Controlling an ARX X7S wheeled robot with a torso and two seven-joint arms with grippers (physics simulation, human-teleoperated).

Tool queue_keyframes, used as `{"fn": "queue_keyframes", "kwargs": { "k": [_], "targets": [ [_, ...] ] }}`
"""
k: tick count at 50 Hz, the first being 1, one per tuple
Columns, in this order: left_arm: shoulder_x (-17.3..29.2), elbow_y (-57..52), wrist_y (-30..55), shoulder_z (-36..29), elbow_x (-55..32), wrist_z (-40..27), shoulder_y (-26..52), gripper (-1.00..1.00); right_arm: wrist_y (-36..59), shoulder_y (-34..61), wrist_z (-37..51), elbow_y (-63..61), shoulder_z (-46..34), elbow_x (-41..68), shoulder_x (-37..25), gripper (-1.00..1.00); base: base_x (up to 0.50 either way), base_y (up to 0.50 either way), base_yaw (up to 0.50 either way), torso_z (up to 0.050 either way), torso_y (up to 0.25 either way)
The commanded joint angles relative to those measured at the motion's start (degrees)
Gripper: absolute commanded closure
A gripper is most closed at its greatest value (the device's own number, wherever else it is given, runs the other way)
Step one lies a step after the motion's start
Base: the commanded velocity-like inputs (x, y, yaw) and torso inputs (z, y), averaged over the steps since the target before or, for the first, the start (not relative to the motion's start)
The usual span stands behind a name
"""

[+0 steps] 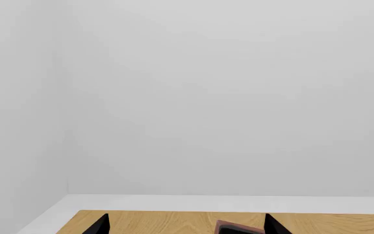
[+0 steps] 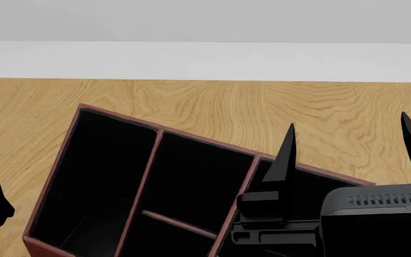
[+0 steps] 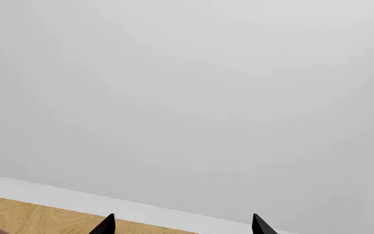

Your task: Pick up the book and place it in the front compartment of the caddy.

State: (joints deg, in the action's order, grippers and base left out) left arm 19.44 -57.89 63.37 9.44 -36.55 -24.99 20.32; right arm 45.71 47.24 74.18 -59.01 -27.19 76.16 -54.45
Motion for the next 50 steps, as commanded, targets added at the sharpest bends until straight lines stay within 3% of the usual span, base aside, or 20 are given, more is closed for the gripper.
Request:
{"fn": "queue_keyframes", "kwargs": {
  "k": [1, 5, 10, 16, 18, 19, 20, 21, 22, 23, 24, 33, 38, 44, 50],
  "targets": [
    [0.8, 0.3, -0.7, -0.3, -1.1, -1.1, -0.2, -1.0, -0.1, 1.6, 0.8, -0.8, -1.4, 2.1, -0.8, -1.0, 0.0, 0.0, 0.0, 0.0, 0.0],
    [1.2, 1.2, -2.1, -0.9, -0.4, -1.0, -0.8, -1.0, -5.2, 5.9, 2.4, -1.0, -6.9, 3.6, -5.4, -1.0, 0.0, 0.0, 0.0, 0.0, 0.0],
    [1.4, 1.7, -2.7, -1.4, -0.3, -1.2, -0.9, -1.0, -13.2, 18.4, 4.1, -1.0, -21.6, 5.6, -12.1, -1.0, 0.0, 0.0, 0.0, 0.0, 0.0],
    [1.7, 2.2, -3.3, -1.8, -0.2, -1.4, -0.9, -1.0, -14.3, 34.6, 4.4, -1.0, -34.0, 12.6, -14.4, -1.0, 0.0, 0.0, 0.0, 0.0, 0.0],
    [1.6, 2.2, -3.2, -2.1, -0.2, -1.7, -0.6, -1.0, -10.9, 35.0, 5.0, -1.0, -28.7, 18.2, -13.5, -1.0, 0.0, 0.0, 0.0, 0.0, 0.0],
    [1.6, 2.3, -3.1, -2.2, -0.3, -1.8, -0.5, -1.0, -5.8, 31.0, 6.4, -1.0, -20.1, 22.8, -11.1, -1.0, 0.0, 0.0, 0.0, 0.0, 0.0],
    [1.6, 2.3, -3.0, -2.3, -0.4, -1.9, -0.4, -1.0, 2.8, 22.4, 13.3, -1.0, -11.5, 31.4, -3.0, -1.0, 0.0, 0.0, 0.0, 0.0, 0.0],
    [1.6, 2.2, -2.8, -2.3, -0.6, -2.1, -0.1, -1.0, 11.4, 16.3, 15.8, -1.0, -2.9, 40.0, 0.6, -1.0, 0.0, 0.0, 0.0, 0.0, 0.0],
    [1.6, 2.2, -2.6, -2.3, -0.7, -2.2, 0.1, -1.0, 18.8, 15.0, 15.8, -1.0, 5.7, 45.3, 0.9, -1.0, 0.0, 0.0, 0.0, 0.0, 0.0],
    [1.6, 2.1, -2.5, -2.3, -0.9, -2.3, 0.3, -1.0, 18.7, 15.5, 15.8, -1.0, 14.2, 46.3, 0.2, -1.0, 0.0, 0.0, 0.0, 0.0, 0.0],
    [1.6, 2.0, -2.2, -2.1, -1.2, -2.4, 0.5, -1.0, 18.0, 17.1, 15.8, -1.0, 16.6, 47.5, -1.1, -1.0, 0.0, 0.0, 0.0, 0.0, 0.0],
    [1.9, 2.2, -2.8, -2.3, -1.7, -2.9, 0.7, -1.0, 11.8, 31.5, 15.8, -1.0, 4.5, 55.6, -7.3, -1.0, 0.0, 0.0, 0.0, 0.0, 0.0],
    [1.8, 2.5, -3.3, -2.7, -1.7, -3.0, 0.5, -1.0, 8.5, 46.9, 15.8, -1.0, -8.4, 61.5, -9.9, -1.0, 0.0, 0.0, 0.0, 0.0, 0.0],
    [2.1, 2.7, -3.9, -2.4, -2.1, -3.0, 0.1, -1.0, 5.2, 60.8, 15.8, -1.0, -19.6, 66.7, -10.0, -1.0, 0.0, 0.0, 0.0, 0.0, 0.0],
    [2.4, 2.6, -4.6, -2.1, -2.3, -3.0, -0.7, -1.0, 4.2, 66.8, 15.8, -1.0, -24.5, 71.0, -8.1, -1.0, 0.0, 0.0, 0.0, 0.0, 0.0]
  ]
}}
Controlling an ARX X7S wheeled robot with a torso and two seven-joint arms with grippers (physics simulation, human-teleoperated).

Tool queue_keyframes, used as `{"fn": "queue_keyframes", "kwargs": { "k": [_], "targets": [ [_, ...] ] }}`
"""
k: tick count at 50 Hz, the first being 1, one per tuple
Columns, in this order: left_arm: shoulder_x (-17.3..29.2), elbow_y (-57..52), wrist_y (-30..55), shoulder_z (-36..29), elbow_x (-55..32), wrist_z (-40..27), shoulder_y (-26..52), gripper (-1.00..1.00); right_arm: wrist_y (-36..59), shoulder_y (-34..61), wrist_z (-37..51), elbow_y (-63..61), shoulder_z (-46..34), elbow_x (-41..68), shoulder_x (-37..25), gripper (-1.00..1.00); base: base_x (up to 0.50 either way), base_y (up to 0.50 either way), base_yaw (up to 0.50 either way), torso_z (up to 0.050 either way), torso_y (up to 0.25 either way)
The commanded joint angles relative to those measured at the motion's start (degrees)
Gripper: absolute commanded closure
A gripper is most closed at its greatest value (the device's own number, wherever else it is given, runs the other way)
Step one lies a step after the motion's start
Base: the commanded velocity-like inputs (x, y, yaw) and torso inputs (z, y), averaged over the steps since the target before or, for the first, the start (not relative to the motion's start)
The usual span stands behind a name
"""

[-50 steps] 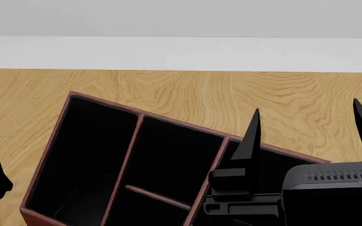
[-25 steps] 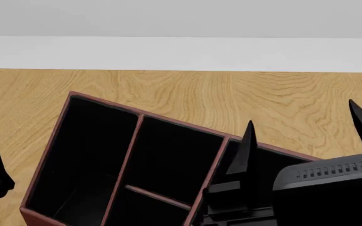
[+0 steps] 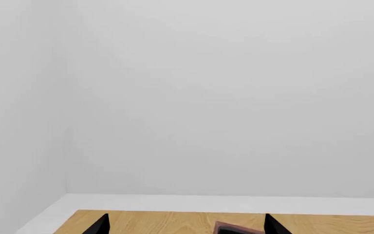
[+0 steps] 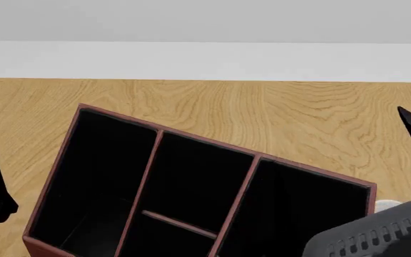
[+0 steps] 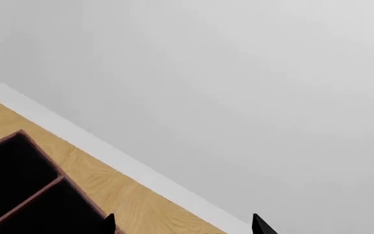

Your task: Pick up the book and place it in the front compartment of the caddy.

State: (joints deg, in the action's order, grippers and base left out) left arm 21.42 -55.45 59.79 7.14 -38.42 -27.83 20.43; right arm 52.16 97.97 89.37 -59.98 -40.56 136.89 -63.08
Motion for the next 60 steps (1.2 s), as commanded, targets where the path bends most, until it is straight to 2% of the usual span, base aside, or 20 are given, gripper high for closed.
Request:
{"fn": "queue_keyframes", "kwargs": {
  "k": [1, 6, 14, 31, 39, 60],
  "targets": [
    [0.4, 0.2, -1.1, 0.3, -0.4, -0.2, -0.9, -1.0, -2.4, 16.8, 0.6, 0.0, -11.7, 10.8, 0.8, -1.0, 0.0, 0.0, 0.0, 0.0, 0.0],
    [0.5, 0.0, -1.4, 0.3, -0.7, -0.4, -1.3, -1.0, -2.4, 18.8, 0.6, 0.0, -13.1, 13.8, 2.3, -1.0, 0.0, 0.0, 0.0, 0.0, 0.0],
    [0.8, 0.1, -2.2, 0.1, -0.8, -0.6, -1.8, -1.0, 0.2, 13.5, 0.6, 0.0, -10.3, 16.1, 4.6, -1.0, 0.0, 0.0, 0.0, 0.0, 0.0],
    [1.4, 0.4, -2.7, -0.1, -1.4, -1.3, -2.0, -1.0, 2.6, 8.6, 0.6, 0.0, -12.9, 16.8, 9.7, -1.0, 0.0, 0.0, 0.0, 0.0, 0.0],
    [1.7, 0.5, -3.2, -0.2, -1.6, -1.4, -2.4, -1.0, 4.3, 6.4, 0.6, 0.0, -13.4, 16.3, 10.3, -1.0, 0.0, 0.0, 0.0, 0.0, 0.0],
    [2.4, 0.8, -4.1, -1.1, -1.8, -2.2, -2.5, -1.0, 12.3, -10.9, 0.6, 0.0, -12.4, 12.1, 13.0, -1.0, 0.0, 0.0, 0.0, 0.0, 0.0]
  ]
}}
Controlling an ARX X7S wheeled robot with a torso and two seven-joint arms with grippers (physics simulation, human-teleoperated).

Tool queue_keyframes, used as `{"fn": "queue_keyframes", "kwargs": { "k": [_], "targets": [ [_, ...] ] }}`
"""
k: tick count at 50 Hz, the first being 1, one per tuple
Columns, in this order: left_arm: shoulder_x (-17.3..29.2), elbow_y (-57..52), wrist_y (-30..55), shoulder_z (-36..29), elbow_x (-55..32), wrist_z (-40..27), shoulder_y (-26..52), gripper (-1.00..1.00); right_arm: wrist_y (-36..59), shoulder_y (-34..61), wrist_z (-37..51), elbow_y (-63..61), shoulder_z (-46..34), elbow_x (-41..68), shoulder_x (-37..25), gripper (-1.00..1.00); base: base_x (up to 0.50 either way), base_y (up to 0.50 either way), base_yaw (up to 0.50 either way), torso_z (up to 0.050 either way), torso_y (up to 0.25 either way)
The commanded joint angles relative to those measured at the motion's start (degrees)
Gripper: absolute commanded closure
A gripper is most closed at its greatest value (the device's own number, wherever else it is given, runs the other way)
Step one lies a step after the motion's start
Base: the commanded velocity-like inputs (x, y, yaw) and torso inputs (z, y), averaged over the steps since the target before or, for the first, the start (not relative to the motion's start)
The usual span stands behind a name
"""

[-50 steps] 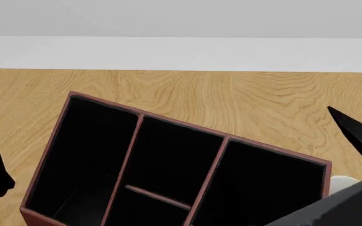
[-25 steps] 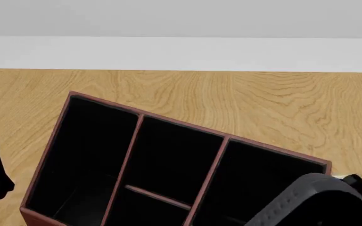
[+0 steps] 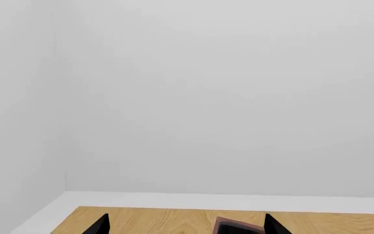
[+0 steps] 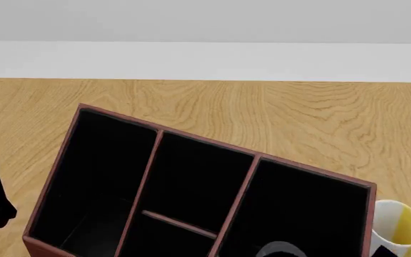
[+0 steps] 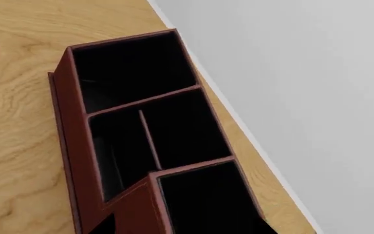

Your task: Pick up the book and place it in the front compartment of the caddy.

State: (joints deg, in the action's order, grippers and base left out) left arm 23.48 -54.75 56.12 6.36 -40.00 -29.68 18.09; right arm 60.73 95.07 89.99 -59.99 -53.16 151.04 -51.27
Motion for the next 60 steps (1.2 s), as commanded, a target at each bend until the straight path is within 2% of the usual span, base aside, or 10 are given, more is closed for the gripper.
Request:
{"fn": "queue_keyframes", "kwargs": {
  "k": [1, 37, 60],
  "targets": [
    [0.4, 0.0, -0.4, -0.3, -0.4, -0.4, -0.1, -1.0, 4.1, -8.6, 0.0, 0.0, 0.1, -2.2, 1.3, -1.0, 0.0, 0.0, 0.0, 0.0, 0.0],
    [1.5, 0.3, -1.6, -1.2, -1.2, -1.6, -0.4, -1.0, 13.5, -26.1, 0.0, 0.0, -0.8, -8.6, -0.3, -1.0, 0.0, 0.0, 0.0, 0.0, 0.0],
    [2.1, 0.3, -1.5, -1.5, -2.4, -2.8, 0.3, -1.0, 15.6, -34.3, 0.0, 0.0, -0.3, -13.5, 0.3, -1.0, 0.0, 0.0, 0.0, 0.0, 0.0]
  ]
}}
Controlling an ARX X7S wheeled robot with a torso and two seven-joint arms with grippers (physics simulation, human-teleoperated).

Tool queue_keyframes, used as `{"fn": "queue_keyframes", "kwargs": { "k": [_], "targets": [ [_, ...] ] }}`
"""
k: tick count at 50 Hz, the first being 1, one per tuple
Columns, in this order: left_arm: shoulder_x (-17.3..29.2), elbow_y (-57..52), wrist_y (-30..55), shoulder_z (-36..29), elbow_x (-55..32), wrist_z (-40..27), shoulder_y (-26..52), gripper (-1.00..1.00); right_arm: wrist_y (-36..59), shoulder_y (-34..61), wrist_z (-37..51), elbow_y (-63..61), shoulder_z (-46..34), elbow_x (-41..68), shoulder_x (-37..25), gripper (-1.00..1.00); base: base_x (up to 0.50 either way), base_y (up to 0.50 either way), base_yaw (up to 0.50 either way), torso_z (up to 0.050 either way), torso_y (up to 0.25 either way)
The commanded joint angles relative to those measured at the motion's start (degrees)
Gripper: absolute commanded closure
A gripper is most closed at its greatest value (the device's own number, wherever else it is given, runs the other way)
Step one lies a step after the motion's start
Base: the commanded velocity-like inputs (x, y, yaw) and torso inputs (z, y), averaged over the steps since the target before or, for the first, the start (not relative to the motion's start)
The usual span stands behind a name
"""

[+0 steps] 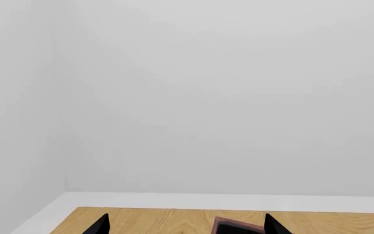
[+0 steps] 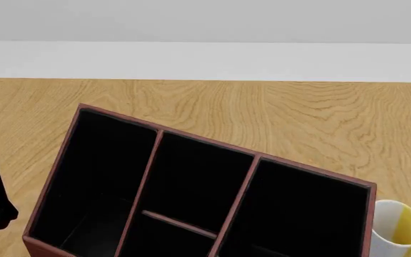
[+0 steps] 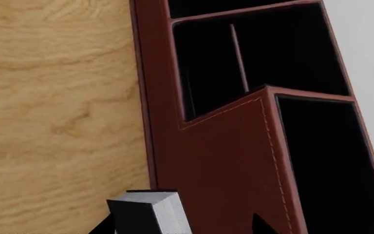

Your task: Pick up the book and place it in the front compartment of the caddy.

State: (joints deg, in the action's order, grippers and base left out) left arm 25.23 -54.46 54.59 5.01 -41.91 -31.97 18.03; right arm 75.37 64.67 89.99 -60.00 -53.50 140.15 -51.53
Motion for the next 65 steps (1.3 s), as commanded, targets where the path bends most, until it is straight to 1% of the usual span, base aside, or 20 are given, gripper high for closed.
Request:
{"fn": "queue_keyframes", "kwargs": {
  "k": [1, 18, 30, 37, 54, 61, 65],
  "targets": [
    [0.3, 0.0, 0.1, -0.1, -0.7, -0.6, 0.5, -1.0, 1.0, -4.4, 0.0, 0.0, 0.3, -2.8, 0.7, -1.0, 0.0, 0.0, 0.0, 0.0, 0.0],
    [0.7, 0.1, -0.1, -0.7, -1.3, -1.4, 0.8, -1.0, 3.7, -13.8, 0.0, 0.0, 5.0, -6.9, 1.6, -1.0, 0.0, 0.0, 0.0, 0.0, 0.0],
    [1.0, 0.4, -0.9, -1.5, -0.9, -1.6, 0.4, -1.0, 5.7, -19.2, 0.0, 0.0, 9.2, -7.9, 0.8, -1.0, 0.0, 0.0, 0.0, 0.0, 0.0],
    [1.3, 0.7, -1.6, -1.9, -0.4, -1.5, 0.0, -1.0, 5.4, -19.8, -0.3, 0.1, 7.9, -9.2, 0.6, -1.0, 0.0, 0.0, 0.0, 0.0, 0.0],
    [1.6, 1.0, -2.3, -3.0, 0.0, -1.9, -0.3, -1.0, 12.0, -20.7, -9.4, 4.5, 13.1, -14.3, -0.5, -1.0, 0.0, 0.0, 0.0, 0.0, 0.0],
    [1.8, 1.1, -2.5, -3.2, -0.1, -2.0, -0.2, -1.0, 13.6, -18.9, -12.9, 6.1, 13.1, -16.5, -0.6, -1.0, 0.0, 0.0, 0.0, 0.0, 0.0],
    [1.9, 1.2, -2.6, -3.2, -0.2, -2.1, -0.3, -1.0, 14.0, -18.2, -16.3, 6.6, 12.9, -19.4, -0.4, -1.0, 0.0, 0.0, 0.0, 0.0, 0.0]
  ]
}}
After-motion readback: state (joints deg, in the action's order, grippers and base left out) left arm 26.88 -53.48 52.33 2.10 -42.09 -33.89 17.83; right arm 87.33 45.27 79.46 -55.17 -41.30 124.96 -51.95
